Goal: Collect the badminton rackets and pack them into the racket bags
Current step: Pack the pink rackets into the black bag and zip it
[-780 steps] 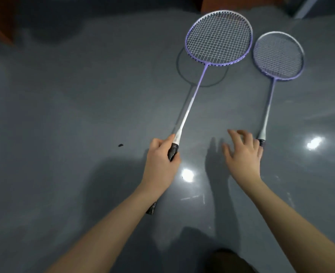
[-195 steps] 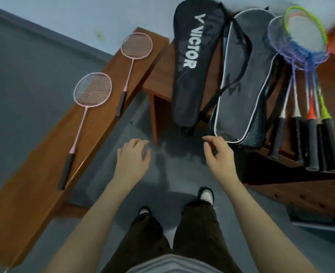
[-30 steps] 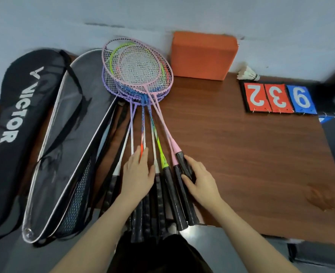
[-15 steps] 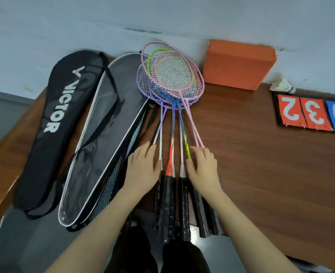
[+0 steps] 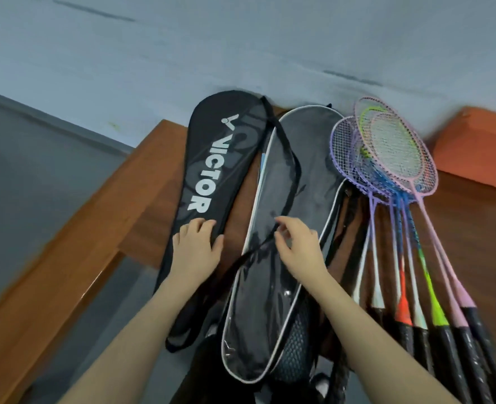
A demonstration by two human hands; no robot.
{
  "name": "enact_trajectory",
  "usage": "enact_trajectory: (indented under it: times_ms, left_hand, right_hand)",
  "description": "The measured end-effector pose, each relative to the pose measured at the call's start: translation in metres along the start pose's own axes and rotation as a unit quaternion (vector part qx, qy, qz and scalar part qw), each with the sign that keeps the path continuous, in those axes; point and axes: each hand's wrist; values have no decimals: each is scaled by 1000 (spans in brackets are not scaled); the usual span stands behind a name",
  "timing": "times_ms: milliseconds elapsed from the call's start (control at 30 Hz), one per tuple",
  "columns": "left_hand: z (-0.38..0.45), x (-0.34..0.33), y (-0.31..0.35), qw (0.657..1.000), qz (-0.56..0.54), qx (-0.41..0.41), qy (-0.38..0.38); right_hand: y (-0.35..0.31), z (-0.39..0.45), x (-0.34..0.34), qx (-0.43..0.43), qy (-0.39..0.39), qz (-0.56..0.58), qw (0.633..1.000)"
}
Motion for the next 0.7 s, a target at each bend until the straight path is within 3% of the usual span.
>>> enact_trajectory:
  times_ms: [167, 333, 500, 700]
  left_hand:
    - [26, -1, -62, 996, 39, -25, -70]
    - [38, -8, -90, 991, 43, 1, -128]
    - [40, -8, -113, 991, 4, -62, -123]
    - [60, 5, -116, 993, -78, -77, -55]
  right_hand:
    - [-56, 43, -64, -38, -28, -39, 998]
    - [-71, 59, -108, -102, -102, -121, 982]
    - [-84, 60, -127, -195, -18, 11, 981]
    - [-108, 51, -100, -161, 42, 193, 967]
Point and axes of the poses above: each hand's wrist, its own z-axis towards the middle knuckle, its own x-axis out of the back of the hand, y = z × x, and after that the axes turned 3 degrees about -x, right-handed
